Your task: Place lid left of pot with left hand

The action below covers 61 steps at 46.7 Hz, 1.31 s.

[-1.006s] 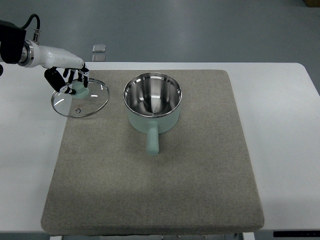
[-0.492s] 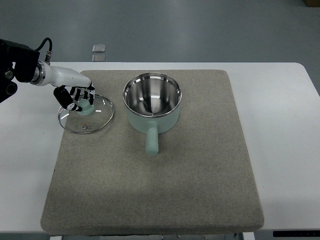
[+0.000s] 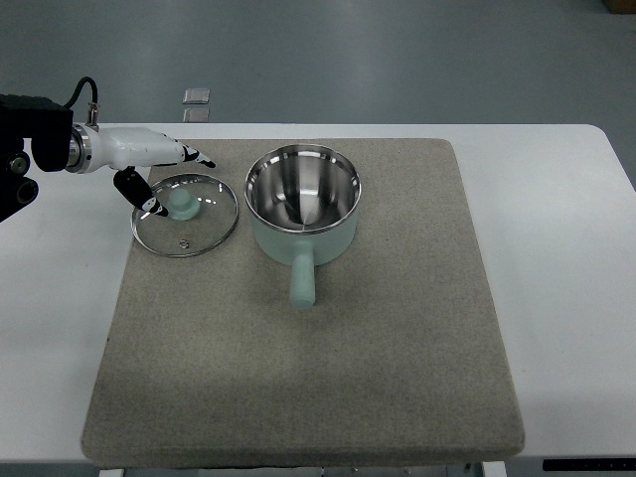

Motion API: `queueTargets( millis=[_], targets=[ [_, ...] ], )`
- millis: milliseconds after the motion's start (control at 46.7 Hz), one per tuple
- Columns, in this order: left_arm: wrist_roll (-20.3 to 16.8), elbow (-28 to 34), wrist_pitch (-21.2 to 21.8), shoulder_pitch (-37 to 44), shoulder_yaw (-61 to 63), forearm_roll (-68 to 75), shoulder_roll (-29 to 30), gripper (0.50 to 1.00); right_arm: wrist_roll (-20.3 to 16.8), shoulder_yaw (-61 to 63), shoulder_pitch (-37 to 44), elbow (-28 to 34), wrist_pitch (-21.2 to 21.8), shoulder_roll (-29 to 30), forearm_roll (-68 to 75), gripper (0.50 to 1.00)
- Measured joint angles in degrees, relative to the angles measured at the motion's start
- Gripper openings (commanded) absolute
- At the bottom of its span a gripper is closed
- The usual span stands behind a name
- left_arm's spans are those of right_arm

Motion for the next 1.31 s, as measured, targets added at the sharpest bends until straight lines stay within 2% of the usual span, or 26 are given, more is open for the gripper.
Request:
queueTargets(
  millis=[107,278,449,621,728,813,920,1156,1305],
  targets=[
    [0.01,1.92,0.18,0.08,-0.1,-9.49,-0.04,0.994,0.0,0.0,0.0,0.0,0.0,0.0,0.0,0.924],
    [0.01,5.06,0.18,-0.14,-0.17,-33.5,0.33,0.994,0.0,0.0,0.0,0.0,0.0,0.0,0.0,0.924],
    [0.0,11.22,0.03,0.08,-0.5,-57.28,0.31,0.994,0.0,0.0,0.01,0.0,0.0,0.0,0.0,0.924],
    [-0.02,13.85,-0.76,0.1,-0.79,-72.53,0.02,0.994,0.0,0.0,-0.01,0.0,0.0,0.0,0.0,0.924],
    [0.12,14.21,-3.56,0.41,-0.73,-83.73,0.57,0.994,0.0,0.0,0.01,0.0,0.0,0.0,0.0,0.924],
    [0.28,16.18,-8.07,2.56,-0.65,-93.34,0.59,0.996,0.0,0.02,0.0,0.0,0.0,0.0,0.0,0.924],
    [0.5,19.06,-12.07,4.24,-0.65,-101.35,0.2,0.996,0.01,0.04,0.0,0.0,0.0,0.0,0.0,0.924],
    [1.58,20.35,-12.42,6.92,-0.63,-112.46,-0.16,0.994,-0.01,0.0,0.0,0.0,0.0,0.0,0.0,0.924],
    [5.18,19.88,-12.42,7.31,-0.63,-120.67,-0.17,0.996,-0.01,0.0,0.0,0.0,0.0,0.0,0.0,0.924]
  ],
)
